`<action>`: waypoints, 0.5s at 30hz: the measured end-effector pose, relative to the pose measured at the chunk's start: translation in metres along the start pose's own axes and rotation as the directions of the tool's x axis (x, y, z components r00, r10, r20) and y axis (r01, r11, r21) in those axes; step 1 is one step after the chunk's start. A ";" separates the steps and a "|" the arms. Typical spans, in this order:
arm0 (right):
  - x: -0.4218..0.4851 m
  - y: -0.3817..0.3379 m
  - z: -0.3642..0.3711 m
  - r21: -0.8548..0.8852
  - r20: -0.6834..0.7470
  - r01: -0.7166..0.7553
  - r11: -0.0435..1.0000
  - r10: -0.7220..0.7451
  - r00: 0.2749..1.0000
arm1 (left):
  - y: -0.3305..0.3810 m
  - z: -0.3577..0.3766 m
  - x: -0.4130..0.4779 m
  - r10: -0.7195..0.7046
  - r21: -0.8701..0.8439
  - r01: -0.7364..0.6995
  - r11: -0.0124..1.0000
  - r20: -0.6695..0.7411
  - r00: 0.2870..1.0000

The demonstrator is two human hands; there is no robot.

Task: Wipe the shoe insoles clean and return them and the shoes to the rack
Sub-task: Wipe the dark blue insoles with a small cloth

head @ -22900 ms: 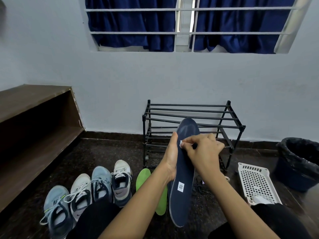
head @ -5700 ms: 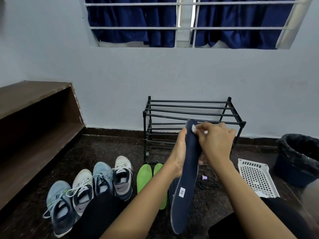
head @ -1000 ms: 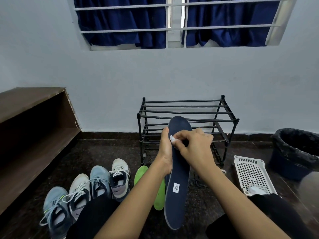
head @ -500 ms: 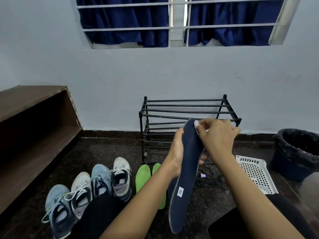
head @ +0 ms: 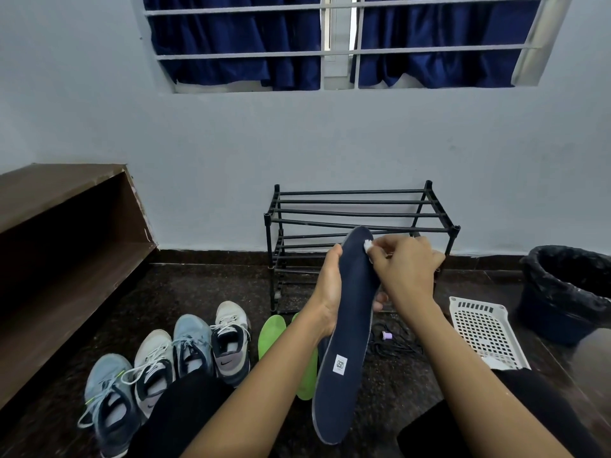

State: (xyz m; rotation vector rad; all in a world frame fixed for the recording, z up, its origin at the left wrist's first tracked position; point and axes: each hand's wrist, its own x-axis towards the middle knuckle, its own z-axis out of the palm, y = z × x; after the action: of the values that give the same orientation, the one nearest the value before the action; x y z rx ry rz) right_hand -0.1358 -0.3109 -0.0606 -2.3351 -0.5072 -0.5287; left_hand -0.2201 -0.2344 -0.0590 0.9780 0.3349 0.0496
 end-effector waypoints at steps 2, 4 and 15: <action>0.001 0.000 0.000 0.061 -0.038 0.026 0.998 -0.024 0.999 | -0.001 -0.002 0.001 -0.006 0.016 0.005 1.000 0.022 1.000; 0.002 0.000 -0.001 0.105 -0.070 0.066 0.992 -0.059 0.996 | -0.001 -0.004 0.002 -0.008 0.035 0.007 0.999 0.034 0.999; -0.031 -0.020 0.005 0.388 0.055 0.244 0.889 -0.287 0.956 | 0.006 -0.023 0.006 0.032 0.046 -0.026 0.999 -0.153 0.988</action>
State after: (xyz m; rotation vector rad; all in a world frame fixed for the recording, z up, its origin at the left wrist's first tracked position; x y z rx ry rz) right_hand -0.1700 -0.2998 -0.0690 -1.9409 -0.9087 -0.3849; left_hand -0.2203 -0.2111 -0.0672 1.0250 0.4651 0.1453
